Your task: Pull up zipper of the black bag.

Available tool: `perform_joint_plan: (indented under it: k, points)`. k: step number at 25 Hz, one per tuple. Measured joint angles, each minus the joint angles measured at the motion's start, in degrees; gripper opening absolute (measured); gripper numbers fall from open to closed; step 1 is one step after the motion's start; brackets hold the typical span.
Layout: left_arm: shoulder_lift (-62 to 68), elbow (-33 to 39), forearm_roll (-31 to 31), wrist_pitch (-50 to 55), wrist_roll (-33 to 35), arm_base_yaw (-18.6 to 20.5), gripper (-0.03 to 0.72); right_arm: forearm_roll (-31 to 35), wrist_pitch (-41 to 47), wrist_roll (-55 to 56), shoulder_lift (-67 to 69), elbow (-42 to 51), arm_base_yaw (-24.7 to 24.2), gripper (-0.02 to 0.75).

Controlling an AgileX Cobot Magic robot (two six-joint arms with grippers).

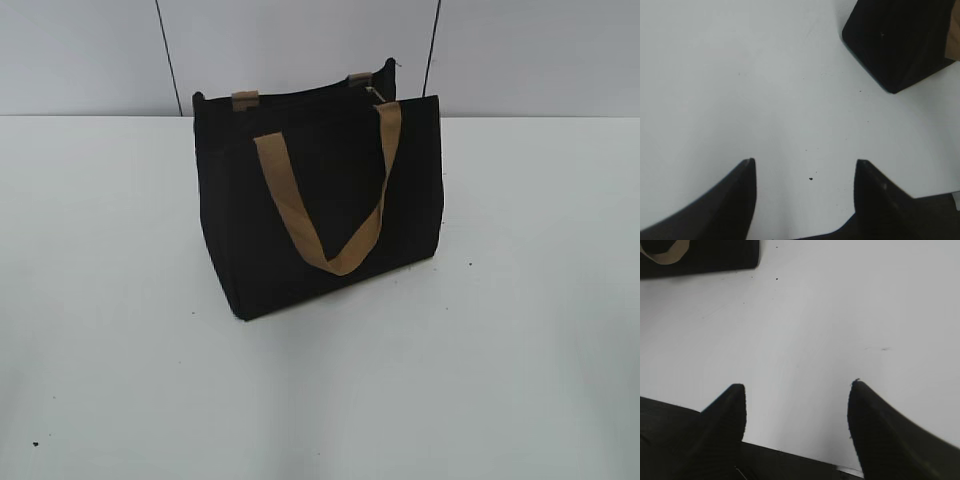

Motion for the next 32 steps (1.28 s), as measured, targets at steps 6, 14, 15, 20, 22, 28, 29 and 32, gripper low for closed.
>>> perform_joint_plan:
  k: [6,14,15,20,22,28,29,32]
  points:
    - [-10.0,2.9,-0.3,2.7,-0.1,0.0,0.456,0.8,1.1,0.3,-9.8,4.7,0.0,0.491]
    - [-18.2,3.2,0.6,2.8,-0.1,0.0,0.437,1.1,3.0,1.8,-22.4,9.1,0.0,0.491]
    - [-18.2,3.2,0.6,2.8,-0.1,0.0,0.434,1.1,3.0,1.8,-24.0,9.2,0.0,0.491]
    - [-18.3,3.2,4.1,2.8,-2.9,0.0,0.428,1.2,3.4,2.2,-25.9,9.2,0.0,0.491]
    - [-18.3,3.2,5.1,2.8,-3.5,0.0,0.427,1.2,3.4,2.2,-25.9,9.2,0.0,0.491]
    - [-18.3,3.2,5.4,2.8,-3.5,0.0,0.427,1.3,3.5,2.2,-25.9,9.2,0.0,0.491]
    - [-18.3,3.2,5.5,2.8,-3.5,0.0,0.427,1.3,3.5,2.2,-25.9,9.2,0.0,0.491]
    - [-18.3,3.2,5.4,2.8,-3.5,0.2,0.427,1.3,3.5,2.2,-25.9,9.2,0.0,0.491]
